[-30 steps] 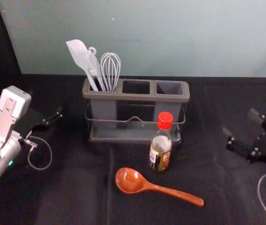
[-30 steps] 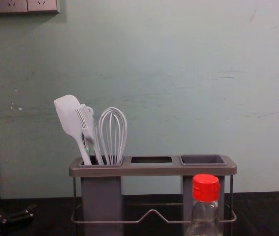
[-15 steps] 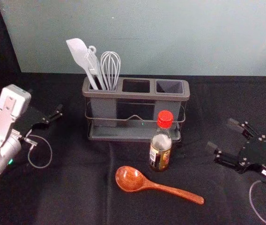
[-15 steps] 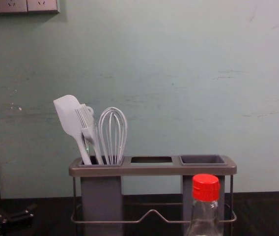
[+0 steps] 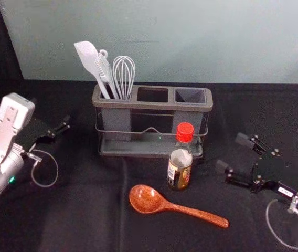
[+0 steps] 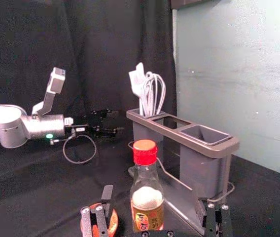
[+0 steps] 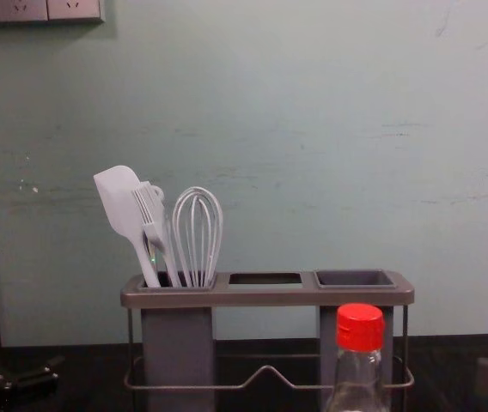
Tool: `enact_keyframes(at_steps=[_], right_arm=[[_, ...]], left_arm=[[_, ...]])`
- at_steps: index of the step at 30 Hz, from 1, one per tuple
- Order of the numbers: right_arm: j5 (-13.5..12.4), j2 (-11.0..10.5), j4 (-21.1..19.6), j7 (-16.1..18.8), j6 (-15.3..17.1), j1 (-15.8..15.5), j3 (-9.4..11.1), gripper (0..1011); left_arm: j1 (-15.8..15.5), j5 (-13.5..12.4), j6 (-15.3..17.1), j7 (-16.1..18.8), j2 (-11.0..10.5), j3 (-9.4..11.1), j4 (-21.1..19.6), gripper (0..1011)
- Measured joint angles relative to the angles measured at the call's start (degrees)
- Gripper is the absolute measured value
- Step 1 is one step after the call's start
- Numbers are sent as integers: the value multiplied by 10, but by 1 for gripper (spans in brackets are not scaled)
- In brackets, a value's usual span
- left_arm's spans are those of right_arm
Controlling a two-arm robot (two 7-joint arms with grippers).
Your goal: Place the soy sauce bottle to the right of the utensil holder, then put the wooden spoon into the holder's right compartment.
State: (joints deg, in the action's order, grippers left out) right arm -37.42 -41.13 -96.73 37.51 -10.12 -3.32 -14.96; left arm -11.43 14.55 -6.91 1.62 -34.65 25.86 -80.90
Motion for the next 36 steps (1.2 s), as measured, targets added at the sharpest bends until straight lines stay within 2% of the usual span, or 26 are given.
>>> enact_keyframes(at_steps=[10,18,25,36], right_arm=[[26,12,7,4,46,52,-36,1004],[42,24,17,4,63,91,-62,1004],[50,40,32,4,70,120,-82,1004],[55,58,53,3,74,149,-99,1004]], left_arm=[[0,0,0,0,0,0,0,1005],[0,0,0,0,0,0,0,1005],[0,0,0,0,0,0,0,1005],[0,0,0,0,0,0,0,1005]])
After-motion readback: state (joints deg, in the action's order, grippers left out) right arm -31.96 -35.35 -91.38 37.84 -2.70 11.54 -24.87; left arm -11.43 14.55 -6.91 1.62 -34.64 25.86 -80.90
